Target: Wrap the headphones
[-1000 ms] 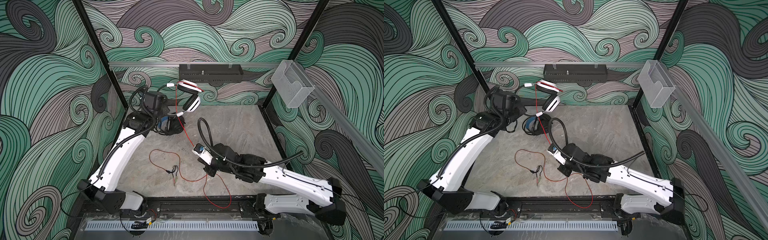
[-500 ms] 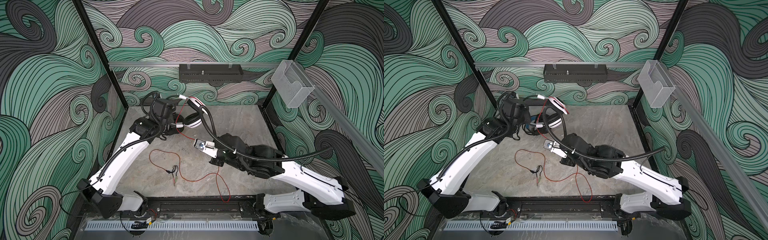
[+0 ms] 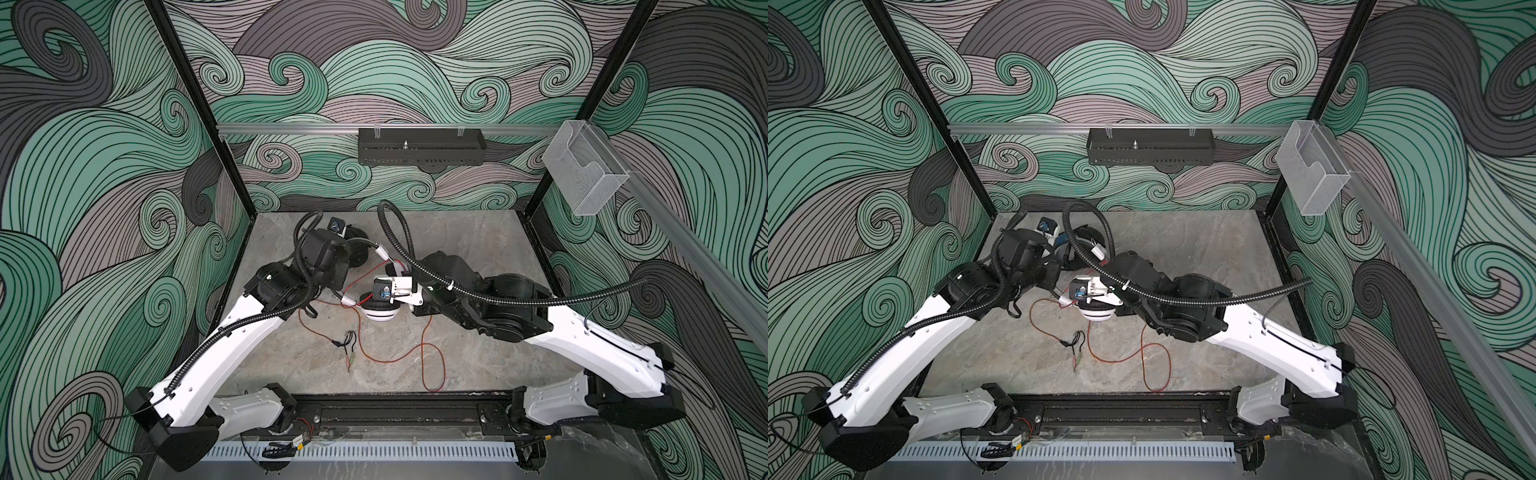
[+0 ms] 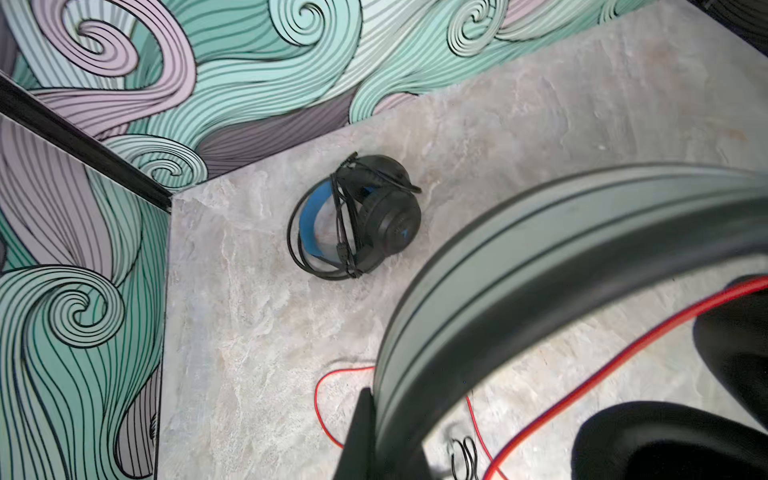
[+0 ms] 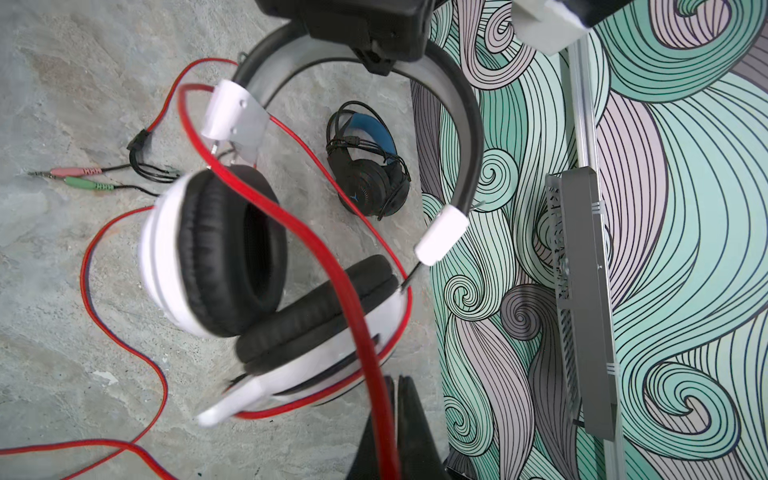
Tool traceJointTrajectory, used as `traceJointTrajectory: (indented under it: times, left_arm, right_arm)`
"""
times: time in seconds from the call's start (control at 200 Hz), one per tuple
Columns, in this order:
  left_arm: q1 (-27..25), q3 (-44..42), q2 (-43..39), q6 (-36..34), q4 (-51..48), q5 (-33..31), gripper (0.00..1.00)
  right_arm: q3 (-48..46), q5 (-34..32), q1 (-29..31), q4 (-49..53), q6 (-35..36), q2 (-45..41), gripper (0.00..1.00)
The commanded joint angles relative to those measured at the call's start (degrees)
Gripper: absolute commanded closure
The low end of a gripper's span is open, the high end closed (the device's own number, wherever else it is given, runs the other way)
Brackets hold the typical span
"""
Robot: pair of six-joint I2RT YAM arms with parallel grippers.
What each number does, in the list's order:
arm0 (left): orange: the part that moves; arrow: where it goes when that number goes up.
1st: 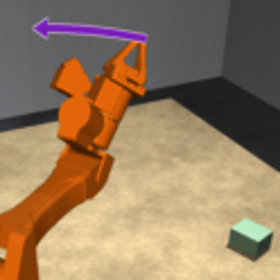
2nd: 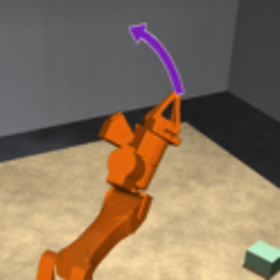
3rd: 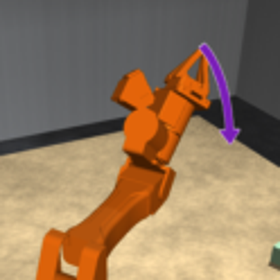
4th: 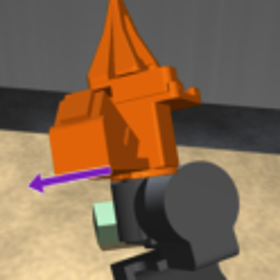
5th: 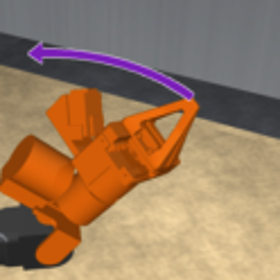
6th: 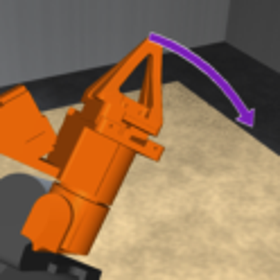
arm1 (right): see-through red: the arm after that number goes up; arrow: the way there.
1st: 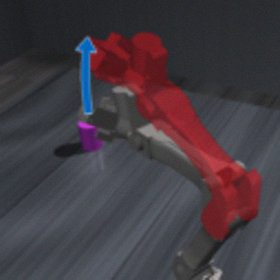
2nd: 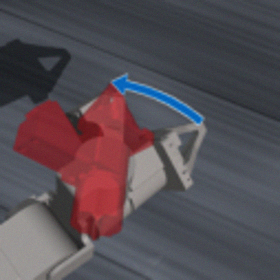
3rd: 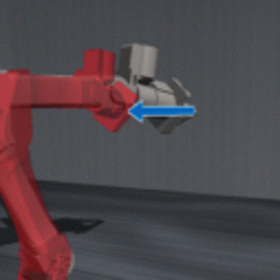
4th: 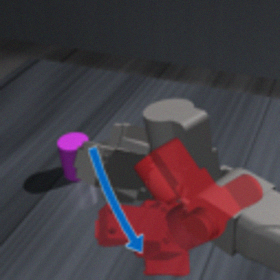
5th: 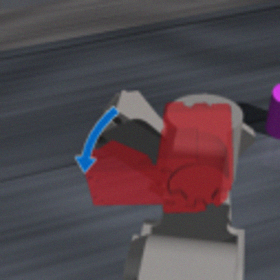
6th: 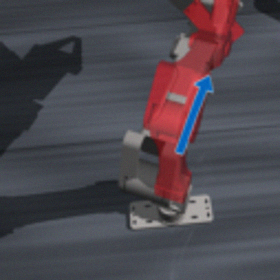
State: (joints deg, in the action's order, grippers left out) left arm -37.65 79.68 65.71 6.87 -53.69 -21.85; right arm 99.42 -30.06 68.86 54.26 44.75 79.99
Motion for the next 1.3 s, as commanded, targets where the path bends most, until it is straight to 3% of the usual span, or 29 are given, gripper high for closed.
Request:
traceJointTrajectory:
  times: [0.0, 0.15, 0.485, 0.811, 1.101, 1.151, 1.291]
  left_arm:
    - [-0.41, 0.24, -3.35, -1.62, -0.91, 7.86, 1.0]
    - [-0.32, -1.79, -6.34, -1.87, 1.66, 14.49, 1.0]
    - [-0.23, -1.11, -7.61, 4.18, 4.76, 19.99, 1.0]
    - [-0.19, 3.67, -7.97, 7.25, 6.65, 28.76, 1.0]
    - [-0.19, 8.09, -7.27, 9.03, 7.98, 32.91, 1.0]
    - [-0.16, 8.67, -7.02, 9.25, 8.11, 33.14, 1.0]
    - [-0.23, 10.19, -6.0, 9.48, 7.17, 32.62, 1.0]
  right_arm:
    - [0.93, -0.78, -0.68, 0.85, 3.35, -0.61, 0.9]
    - [1.31, 3.43, -3.63, 0.86, 2.73, -0.92, 0.87]
    - [-6.7, 16.31, -12.06, -6.92, -4.47, -6.02, 0.85]
    - [-16.59, 29.81, -19.99, -17.67, -12.96, -11.22, 0.7]
    - [-23.42, 37.97, -26.0, -26.13, -21.2, -14.31, 0.82]
    - [-24.99, 39.63, -26.94, -28.43, -22.79, -15.18, 0.79]
    - [-28.66, 43.31, -28.66, -35.27, -26.98, -17.49, 0.54]
